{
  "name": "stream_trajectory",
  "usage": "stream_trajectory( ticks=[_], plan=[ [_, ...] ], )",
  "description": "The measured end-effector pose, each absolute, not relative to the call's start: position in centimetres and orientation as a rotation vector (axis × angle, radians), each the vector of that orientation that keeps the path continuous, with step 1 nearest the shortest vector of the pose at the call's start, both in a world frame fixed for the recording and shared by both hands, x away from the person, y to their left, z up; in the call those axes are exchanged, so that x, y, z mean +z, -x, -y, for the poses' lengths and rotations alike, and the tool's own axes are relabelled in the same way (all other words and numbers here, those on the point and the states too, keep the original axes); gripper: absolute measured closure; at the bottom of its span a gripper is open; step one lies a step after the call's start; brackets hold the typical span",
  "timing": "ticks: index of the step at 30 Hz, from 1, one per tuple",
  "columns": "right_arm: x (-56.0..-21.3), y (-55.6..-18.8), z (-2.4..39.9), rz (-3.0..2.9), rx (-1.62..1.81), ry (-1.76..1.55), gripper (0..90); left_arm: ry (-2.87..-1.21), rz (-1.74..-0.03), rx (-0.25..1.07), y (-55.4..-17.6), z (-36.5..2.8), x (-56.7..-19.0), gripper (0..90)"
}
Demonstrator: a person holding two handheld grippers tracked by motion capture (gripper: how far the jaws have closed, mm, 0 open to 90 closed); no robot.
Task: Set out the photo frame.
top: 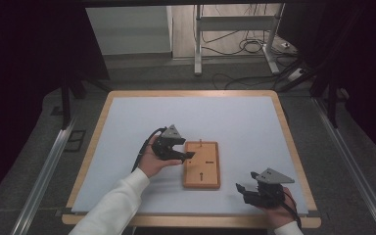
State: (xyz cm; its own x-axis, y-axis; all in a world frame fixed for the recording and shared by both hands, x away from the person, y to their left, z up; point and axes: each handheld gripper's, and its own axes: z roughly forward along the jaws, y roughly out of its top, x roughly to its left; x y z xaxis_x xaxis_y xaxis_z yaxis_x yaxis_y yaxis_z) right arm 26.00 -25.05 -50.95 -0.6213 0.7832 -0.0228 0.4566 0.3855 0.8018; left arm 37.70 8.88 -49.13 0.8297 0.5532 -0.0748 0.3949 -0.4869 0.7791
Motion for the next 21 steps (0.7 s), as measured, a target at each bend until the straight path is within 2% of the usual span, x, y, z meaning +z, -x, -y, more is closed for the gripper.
stream_trajectory(
  ticks=[13,15,17,21],
  plan=[
    [-51.1,-26.1,25.1,-2.259,1.112,-1.067,30.1,-2.156,-0.658,0.222,-39.9,-6.4,-50.3,34.3],
    [-51.1,-26.1,25.1,-2.260,1.112,-1.066,30.1,-2.165,-0.654,0.222,-40.2,-6.3,-50.4,35.6],
    [-51.1,-26.1,25.1,-2.262,1.112,-1.065,30.1,-2.179,-0.658,0.232,-40.5,-6.2,-50.7,42.3],
    [-51.1,-26.1,25.1,-2.263,1.112,-1.060,30.1,-2.159,-0.675,0.204,-41.1,-5.9,-51.2,43.3]
  ],
)
